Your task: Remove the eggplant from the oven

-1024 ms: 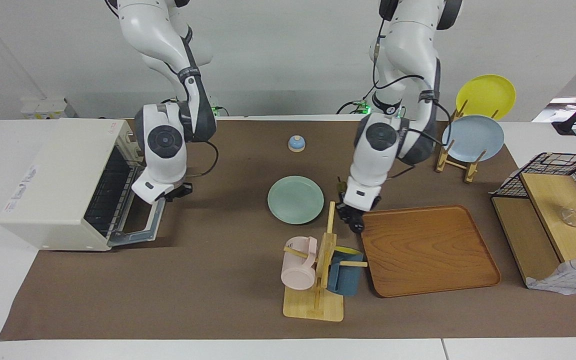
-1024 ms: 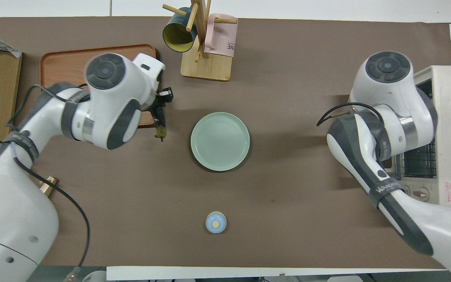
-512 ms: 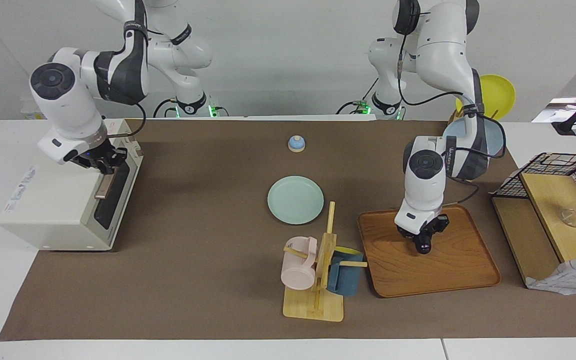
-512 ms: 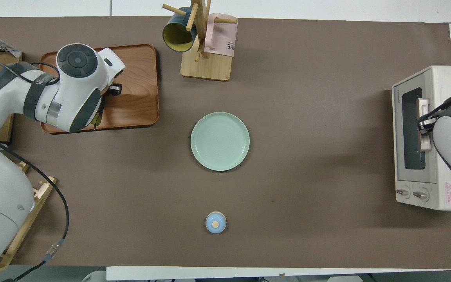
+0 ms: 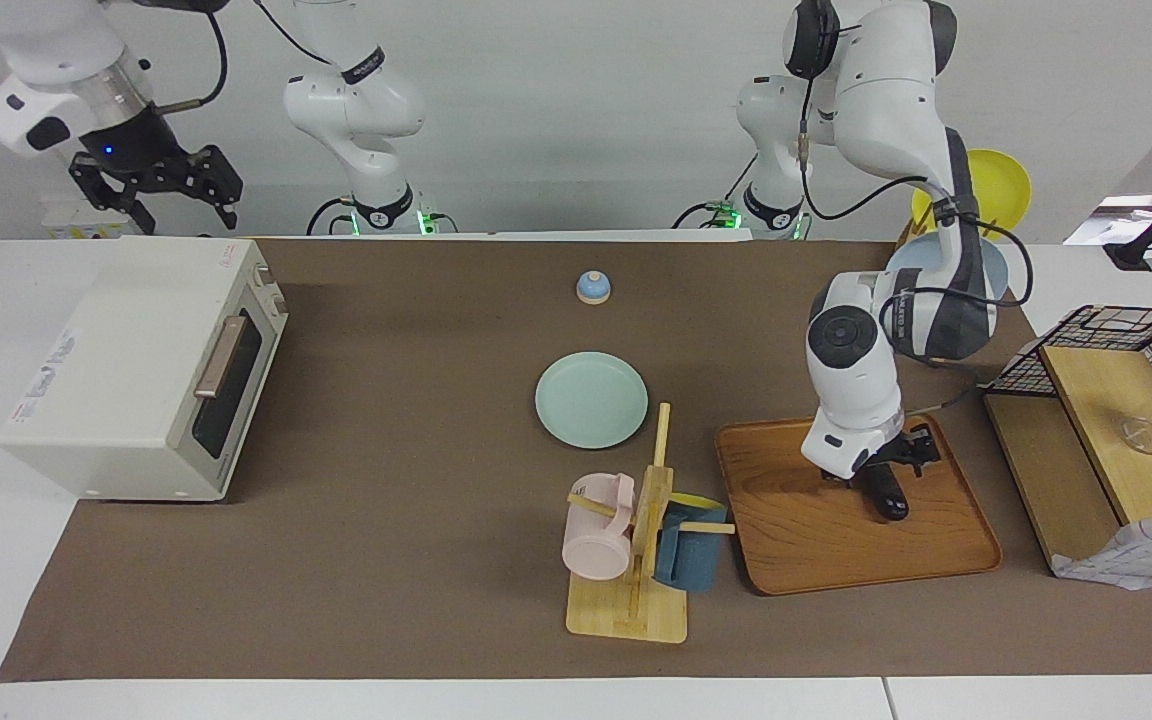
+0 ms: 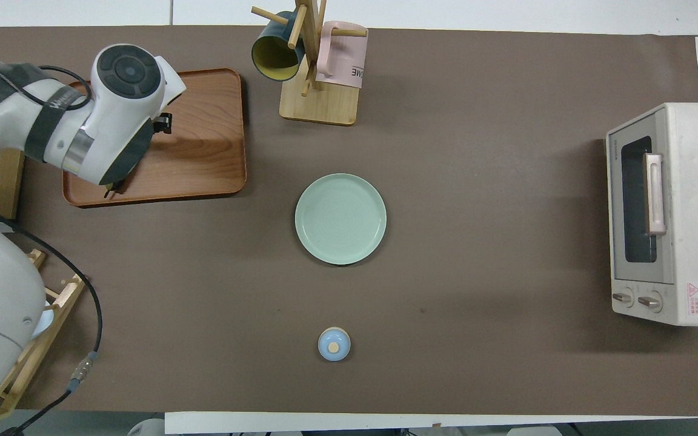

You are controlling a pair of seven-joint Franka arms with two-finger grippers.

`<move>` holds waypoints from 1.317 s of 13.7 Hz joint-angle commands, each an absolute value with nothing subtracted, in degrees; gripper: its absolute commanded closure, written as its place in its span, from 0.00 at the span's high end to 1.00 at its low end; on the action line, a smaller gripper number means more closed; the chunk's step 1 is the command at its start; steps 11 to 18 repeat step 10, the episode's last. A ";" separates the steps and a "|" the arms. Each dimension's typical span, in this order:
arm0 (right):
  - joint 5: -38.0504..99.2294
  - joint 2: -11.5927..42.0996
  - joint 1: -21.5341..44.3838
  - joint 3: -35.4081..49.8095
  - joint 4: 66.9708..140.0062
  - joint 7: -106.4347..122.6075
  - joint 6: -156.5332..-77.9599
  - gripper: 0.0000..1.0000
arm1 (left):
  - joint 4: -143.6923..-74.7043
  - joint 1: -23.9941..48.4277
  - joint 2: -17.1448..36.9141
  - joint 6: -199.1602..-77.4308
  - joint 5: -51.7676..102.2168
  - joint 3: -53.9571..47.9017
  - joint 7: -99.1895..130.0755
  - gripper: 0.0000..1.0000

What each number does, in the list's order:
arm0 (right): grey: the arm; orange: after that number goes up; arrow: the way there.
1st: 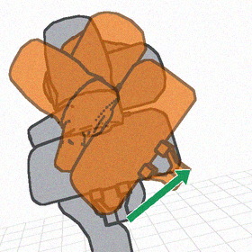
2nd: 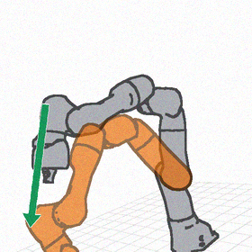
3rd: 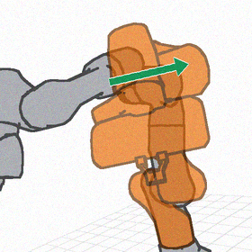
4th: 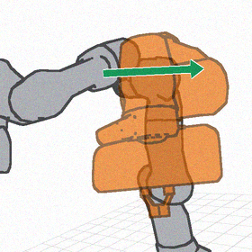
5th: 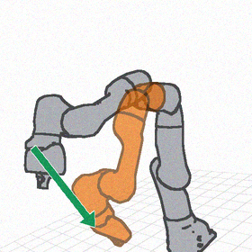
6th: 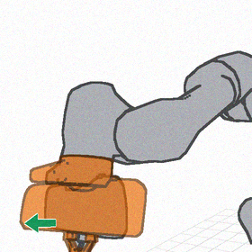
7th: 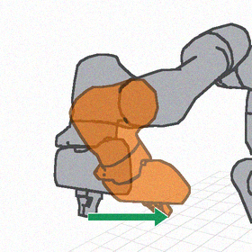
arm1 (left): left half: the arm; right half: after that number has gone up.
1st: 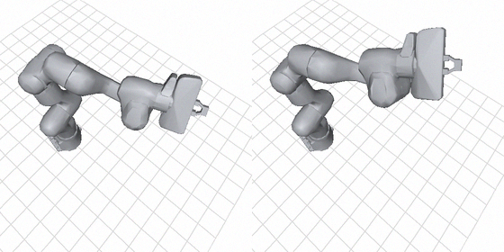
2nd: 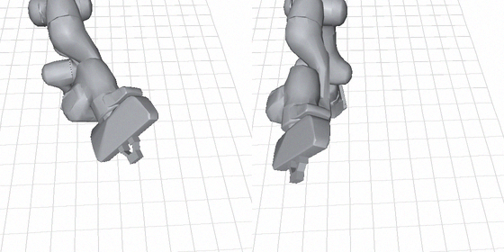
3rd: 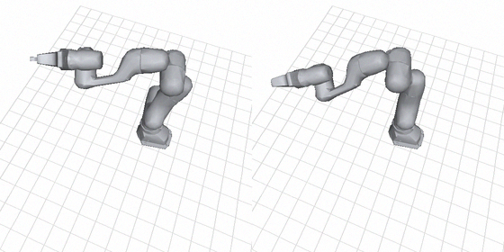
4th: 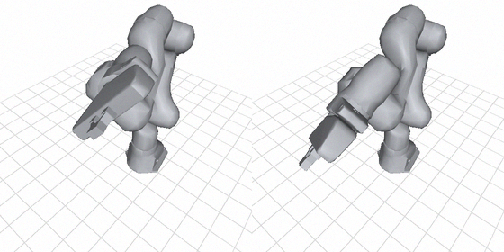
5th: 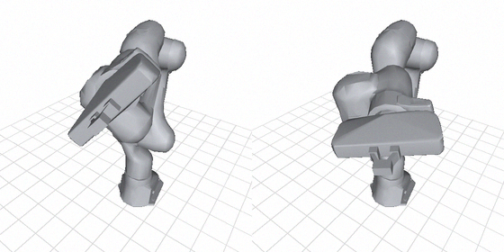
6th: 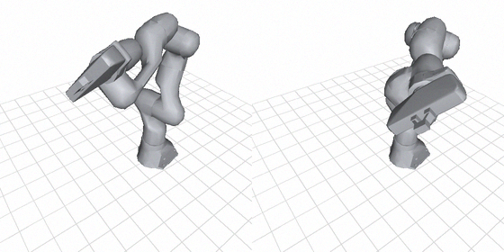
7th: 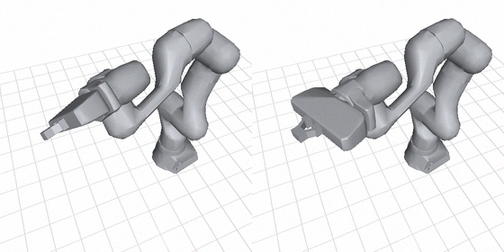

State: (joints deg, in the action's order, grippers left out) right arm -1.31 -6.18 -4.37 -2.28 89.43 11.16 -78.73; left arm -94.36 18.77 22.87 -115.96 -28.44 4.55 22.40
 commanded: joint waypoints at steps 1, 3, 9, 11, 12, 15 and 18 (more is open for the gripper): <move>-0.53 -3.69 -5.27 -2.20 87.63 11.16 -77.78 1.00 | -98.61 15.48 12.68 -110.85 -22.62 4.13 20.22 1.00; -2.89 -2.82 -5.10 -1.94 88.06 11.16 -79.53 1.00 | -96.34 11.10 9.77 -106.80 -7.99 4.30 17.60 1.00; -2.72 -2.28 -5.27 -1.76 90.70 11.16 -79.98 1.00 | -92.30 5.63 3.96 -94.50 -0.53 4.39 1.16 1.00; -2.81 -2.55 -5.71 -1.50 90.70 11.08 -79.98 1.00 | -91.68 5.36 4.04 -93.96 -0.27 4.39 1.06 1.00; -2.81 -2.55 -5.71 -1.50 90.70 11.08 -79.98 1.00 | -91.68 5.36 4.04 -93.96 -0.27 4.39 1.06 1.00; -2.81 -2.55 -5.71 -1.50 90.70 11.08 -79.98 1.00 | -91.68 5.36 4.04 -93.96 -0.27 4.39 1.06 1.00; -2.81 -2.55 -5.71 -1.50 90.70 11.08 -79.98 1.00 | -91.68 5.36 4.04 -93.96 -0.27 4.39 1.06 1.00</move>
